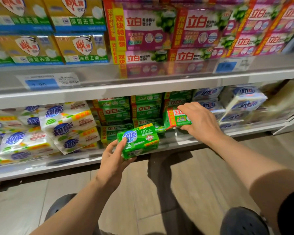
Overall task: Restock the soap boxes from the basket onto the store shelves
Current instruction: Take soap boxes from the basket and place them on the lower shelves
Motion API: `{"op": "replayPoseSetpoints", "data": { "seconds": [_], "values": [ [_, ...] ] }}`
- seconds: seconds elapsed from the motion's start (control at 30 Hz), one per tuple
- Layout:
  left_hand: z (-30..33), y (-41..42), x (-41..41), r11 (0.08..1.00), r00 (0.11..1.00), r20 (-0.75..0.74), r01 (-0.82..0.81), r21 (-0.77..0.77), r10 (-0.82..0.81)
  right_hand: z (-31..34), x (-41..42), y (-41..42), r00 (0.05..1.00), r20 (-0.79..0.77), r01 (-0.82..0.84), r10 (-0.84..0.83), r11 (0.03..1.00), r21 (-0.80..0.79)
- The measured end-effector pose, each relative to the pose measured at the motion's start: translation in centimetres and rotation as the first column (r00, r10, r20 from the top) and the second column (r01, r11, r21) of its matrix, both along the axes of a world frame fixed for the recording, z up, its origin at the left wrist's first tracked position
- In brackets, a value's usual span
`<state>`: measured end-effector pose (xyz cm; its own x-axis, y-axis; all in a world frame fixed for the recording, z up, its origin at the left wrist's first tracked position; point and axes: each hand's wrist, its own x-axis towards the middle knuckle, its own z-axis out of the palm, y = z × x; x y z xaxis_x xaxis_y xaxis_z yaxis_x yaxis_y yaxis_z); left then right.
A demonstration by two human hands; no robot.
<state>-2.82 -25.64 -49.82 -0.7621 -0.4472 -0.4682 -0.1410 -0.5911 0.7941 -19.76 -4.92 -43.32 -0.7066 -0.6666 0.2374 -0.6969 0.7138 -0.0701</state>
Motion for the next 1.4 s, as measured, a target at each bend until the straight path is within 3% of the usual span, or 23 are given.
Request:
{"op": "replayPoseSetpoints", "data": {
  "seconds": [0.27,0.4,0.57,0.97,1.1,1.27,1.4],
  "values": [
    [0.3,0.3,-0.1,0.999,1.0,-0.001,0.006,0.047,-0.006,-0.4,-0.2,-1.2,0.997,-0.044,-0.044,0.056,0.97,0.237],
    [0.1,0.1,0.0,0.999,1.0,0.007,0.014,0.044,-0.014,-0.3,-1.1,-1.5,0.99,0.132,0.023,-0.054,0.975,0.223],
    [-0.4,0.0,-0.2,1.0,0.999,0.03,-0.017,0.027,0.016,-1.1,-2.0,-2.1,0.969,0.229,0.021,-0.091,0.957,0.29],
    [-0.7,-0.5,0.4,0.999,0.997,0.073,-0.036,0.029,0.034,-4.6,-1.5,-1.9,0.962,0.234,0.071,-0.138,0.958,0.277],
    [0.6,-0.4,0.9,1.0,0.996,0.088,-0.011,-0.005,0.011,-4.6,-0.1,-2.1,0.952,0.283,0.083,-0.12,0.987,0.141],
    [4.7,-2.0,3.3,0.994,0.997,0.066,0.047,-0.103,-0.04,0.0,2.6,-4.5,0.951,0.307,0.131,-0.035,0.945,-0.299],
    [10.9,-4.1,5.6,0.967,0.992,-0.034,0.114,-0.227,-0.125,7.4,5.2,-6.8,0.992,0.121,0.072,-0.017,0.88,-0.47]
  ]
}}
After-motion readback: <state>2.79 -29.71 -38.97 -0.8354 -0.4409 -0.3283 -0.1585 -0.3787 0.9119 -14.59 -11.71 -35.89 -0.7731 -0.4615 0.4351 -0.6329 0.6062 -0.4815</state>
